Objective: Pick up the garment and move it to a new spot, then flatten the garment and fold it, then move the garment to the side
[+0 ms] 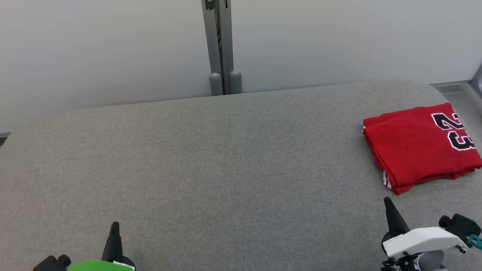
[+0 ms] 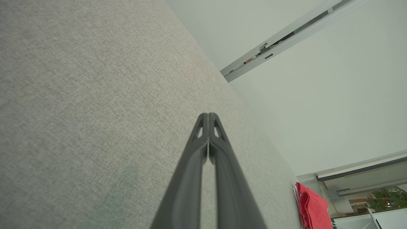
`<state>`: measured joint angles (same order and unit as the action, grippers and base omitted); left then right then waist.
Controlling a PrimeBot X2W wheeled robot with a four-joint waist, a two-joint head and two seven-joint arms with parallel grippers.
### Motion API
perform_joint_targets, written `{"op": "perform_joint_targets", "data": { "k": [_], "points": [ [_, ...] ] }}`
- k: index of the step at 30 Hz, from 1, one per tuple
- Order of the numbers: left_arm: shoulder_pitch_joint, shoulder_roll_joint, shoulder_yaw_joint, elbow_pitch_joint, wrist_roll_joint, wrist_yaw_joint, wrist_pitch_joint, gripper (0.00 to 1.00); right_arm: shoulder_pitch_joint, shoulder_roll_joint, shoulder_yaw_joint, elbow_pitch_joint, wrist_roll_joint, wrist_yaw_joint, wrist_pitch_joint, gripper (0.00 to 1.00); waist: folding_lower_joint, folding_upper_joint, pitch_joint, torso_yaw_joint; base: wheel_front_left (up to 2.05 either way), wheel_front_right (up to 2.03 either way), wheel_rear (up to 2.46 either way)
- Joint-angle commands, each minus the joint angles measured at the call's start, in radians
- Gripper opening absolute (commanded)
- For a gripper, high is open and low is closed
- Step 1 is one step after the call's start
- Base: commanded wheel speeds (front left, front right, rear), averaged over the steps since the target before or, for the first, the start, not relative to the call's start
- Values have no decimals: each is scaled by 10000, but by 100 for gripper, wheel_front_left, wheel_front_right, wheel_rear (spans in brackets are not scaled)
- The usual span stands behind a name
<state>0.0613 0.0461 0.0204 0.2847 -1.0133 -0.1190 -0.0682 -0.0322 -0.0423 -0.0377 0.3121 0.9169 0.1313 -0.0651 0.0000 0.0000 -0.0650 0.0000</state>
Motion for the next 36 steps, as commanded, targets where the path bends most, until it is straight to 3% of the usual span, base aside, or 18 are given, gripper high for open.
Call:
{"op": "perform_joint_targets", "data": {
  "k": [1,36],
  "points": [
    [-329,33,73,-153,-292,-58,78,0,-247,-58,-62,-164,324,-3,77,0,0,0,13,0,0,0,0],
    [-1121,50,557,-296,-3360,-106,1022,0,-551,-83,-449,-462,3885,-6,1013,0,0,0,315,0,0,0,0]
  ]
}}
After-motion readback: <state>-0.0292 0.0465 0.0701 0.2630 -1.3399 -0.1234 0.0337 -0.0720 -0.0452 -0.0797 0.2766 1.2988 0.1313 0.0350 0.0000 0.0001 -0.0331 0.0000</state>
